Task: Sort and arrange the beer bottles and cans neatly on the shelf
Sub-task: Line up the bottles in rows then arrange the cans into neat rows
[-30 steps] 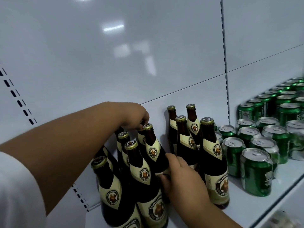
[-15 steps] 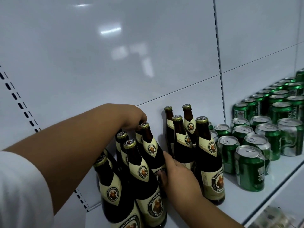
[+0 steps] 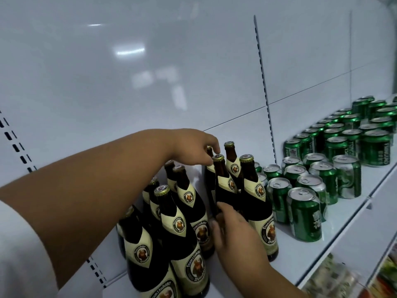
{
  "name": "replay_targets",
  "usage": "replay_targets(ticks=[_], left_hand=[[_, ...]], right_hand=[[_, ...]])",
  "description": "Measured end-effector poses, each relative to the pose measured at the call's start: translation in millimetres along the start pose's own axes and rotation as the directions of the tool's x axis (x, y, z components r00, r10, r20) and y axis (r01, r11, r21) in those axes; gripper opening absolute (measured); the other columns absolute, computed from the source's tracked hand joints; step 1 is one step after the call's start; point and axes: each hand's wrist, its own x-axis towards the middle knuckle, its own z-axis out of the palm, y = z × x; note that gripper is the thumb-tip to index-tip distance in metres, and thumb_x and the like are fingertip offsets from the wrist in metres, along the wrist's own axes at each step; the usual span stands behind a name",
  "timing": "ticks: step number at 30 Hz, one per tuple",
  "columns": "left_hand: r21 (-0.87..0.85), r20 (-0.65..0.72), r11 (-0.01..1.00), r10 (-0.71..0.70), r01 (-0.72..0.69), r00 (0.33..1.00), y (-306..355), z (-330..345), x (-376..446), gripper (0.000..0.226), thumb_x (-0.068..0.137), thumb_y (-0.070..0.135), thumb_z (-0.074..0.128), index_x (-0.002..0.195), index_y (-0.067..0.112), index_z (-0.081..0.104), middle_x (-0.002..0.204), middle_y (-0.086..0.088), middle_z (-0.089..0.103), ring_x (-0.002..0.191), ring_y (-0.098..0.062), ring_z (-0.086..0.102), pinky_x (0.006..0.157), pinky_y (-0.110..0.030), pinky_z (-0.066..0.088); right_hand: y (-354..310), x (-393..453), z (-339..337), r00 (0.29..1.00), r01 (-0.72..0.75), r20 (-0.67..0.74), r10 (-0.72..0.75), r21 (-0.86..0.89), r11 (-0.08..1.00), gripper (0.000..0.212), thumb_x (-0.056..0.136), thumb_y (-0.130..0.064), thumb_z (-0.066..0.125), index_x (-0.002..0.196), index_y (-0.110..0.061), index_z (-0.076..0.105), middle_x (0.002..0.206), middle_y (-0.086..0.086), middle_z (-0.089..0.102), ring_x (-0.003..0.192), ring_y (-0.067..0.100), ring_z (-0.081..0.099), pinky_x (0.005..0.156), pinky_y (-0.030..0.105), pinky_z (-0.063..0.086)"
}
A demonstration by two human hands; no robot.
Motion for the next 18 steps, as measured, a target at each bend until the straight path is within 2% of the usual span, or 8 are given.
replay_targets(ticks=[3,6,9,14,18], left_hand=[[0.022,0.016,0.999,0.033,-0.033,0.999,13,7,8,0.038,0.093,0.044,0.059,0.129,0.034,0.052,0.094,0.016,0.056,0.087,-0.010,0.051,0.080,-0.028,0.038],[0.084,-0.008,0.994,0.071,-0.070,0.997,19,16,16,0.029,0.095,0.040,0.060,0.122,0.032,0.057,0.079,0.019,0.047,0.076,-0.005,0.049,0.077,-0.026,0.036],[0.124,-0.044,0.988,0.095,-0.089,0.994,20,17,18,0.021,0.094,0.035,0.061,0.115,0.029,0.061,0.078,0.018,0.047,0.083,-0.012,0.050,0.076,-0.028,0.038],[0.125,-0.058,0.985,0.124,-0.116,0.991,20,15,8,0.020,0.094,0.033,0.062,0.114,0.029,0.062,0.079,0.018,0.048,0.085,-0.012,0.049,0.074,-0.027,0.035],[0.136,-0.040,0.984,0.121,-0.115,0.992,17,15,-5,0.020,0.093,0.034,0.063,0.113,0.028,0.063,0.081,0.017,0.051,0.085,-0.012,0.052,0.074,-0.028,0.037]], right_hand=[[1,-4,-4,0.998,-0.052,-0.021,0.054,0.087,0.995,0.064,0.099,-0.037,0.049,0.154,-0.027,0.016,0.138,-0.011,0.047,0.120,0.004,0.048,0.093,0.015,0.038],[1,-6,-6,0.994,-0.112,0.010,0.111,0.138,0.984,0.079,0.098,-0.036,0.050,0.157,-0.025,-0.001,0.141,-0.009,0.046,0.123,0.004,0.047,0.092,0.013,0.035],[0,-5,-8,0.985,-0.170,0.046,0.165,0.146,0.975,0.082,0.099,-0.038,0.049,0.156,-0.027,-0.009,0.140,-0.008,0.047,0.121,0.009,0.048,0.093,0.021,0.041],[5,-14,-6,0.983,-0.178,0.059,0.175,0.051,0.983,0.080,0.099,-0.038,0.047,0.155,-0.029,-0.010,0.136,-0.003,0.050,0.108,0.014,0.059,0.081,0.025,0.045],[11,-23,-3,0.990,-0.143,0.017,0.143,0.015,0.990,0.068,0.098,-0.035,0.050,0.154,-0.032,0.011,0.119,-0.010,0.058,0.095,0.009,0.059,0.068,0.022,0.039]])
